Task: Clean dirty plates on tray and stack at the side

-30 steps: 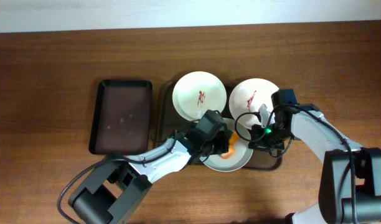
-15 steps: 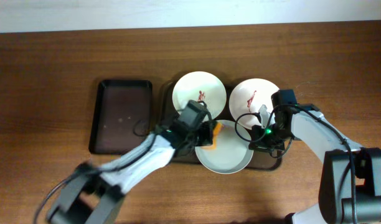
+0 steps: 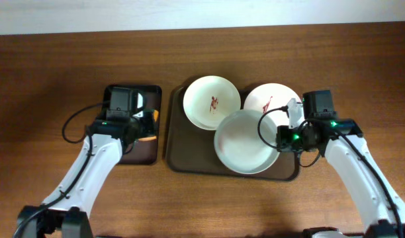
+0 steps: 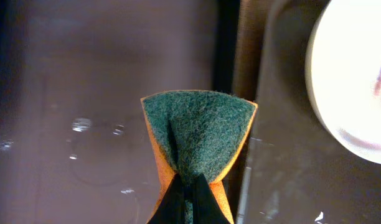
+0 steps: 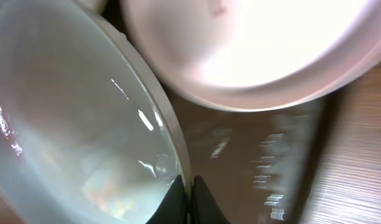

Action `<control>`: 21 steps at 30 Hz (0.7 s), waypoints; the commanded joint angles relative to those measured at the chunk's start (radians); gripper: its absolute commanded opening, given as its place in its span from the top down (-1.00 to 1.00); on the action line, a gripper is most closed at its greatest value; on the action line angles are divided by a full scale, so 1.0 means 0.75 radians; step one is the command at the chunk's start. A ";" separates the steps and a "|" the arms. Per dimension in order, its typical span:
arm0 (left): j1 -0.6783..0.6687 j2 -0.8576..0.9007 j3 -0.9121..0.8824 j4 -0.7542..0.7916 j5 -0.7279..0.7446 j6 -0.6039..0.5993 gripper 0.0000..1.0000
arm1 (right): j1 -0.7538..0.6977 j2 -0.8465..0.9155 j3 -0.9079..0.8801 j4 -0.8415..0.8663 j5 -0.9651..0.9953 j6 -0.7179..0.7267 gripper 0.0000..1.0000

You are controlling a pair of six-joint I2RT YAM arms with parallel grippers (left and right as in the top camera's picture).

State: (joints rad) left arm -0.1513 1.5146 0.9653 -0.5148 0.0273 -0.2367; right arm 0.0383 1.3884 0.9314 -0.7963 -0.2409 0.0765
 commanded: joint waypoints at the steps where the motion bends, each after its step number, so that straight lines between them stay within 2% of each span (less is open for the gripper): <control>1: 0.071 0.064 0.005 0.007 -0.009 0.074 1.00 | 0.109 -0.087 0.023 0.048 0.387 0.058 0.92; 5: 0.096 0.120 0.005 0.007 -0.031 0.074 1.00 | 0.426 -0.093 0.023 0.141 0.827 0.110 0.92; 12: 0.096 0.120 0.003 0.007 -0.047 0.074 1.00 | 0.873 -0.093 0.023 0.351 1.494 0.068 0.92; 16: 0.096 0.120 0.003 0.007 -0.046 0.074 1.00 | 0.965 -0.093 0.023 0.452 1.676 -0.073 0.92; 19: 0.096 0.120 0.003 0.007 -0.046 0.074 1.00 | 0.966 -0.093 0.023 0.459 1.697 -0.070 0.92; 21: 0.096 0.120 0.003 0.006 -0.046 0.074 1.00 | 0.936 -0.093 0.023 0.451 1.662 0.034 0.92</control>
State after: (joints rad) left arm -0.0845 1.6009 0.9653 -0.5125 -0.0010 -0.2008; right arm 0.7563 1.3357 0.9314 -0.4587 0.9730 0.0383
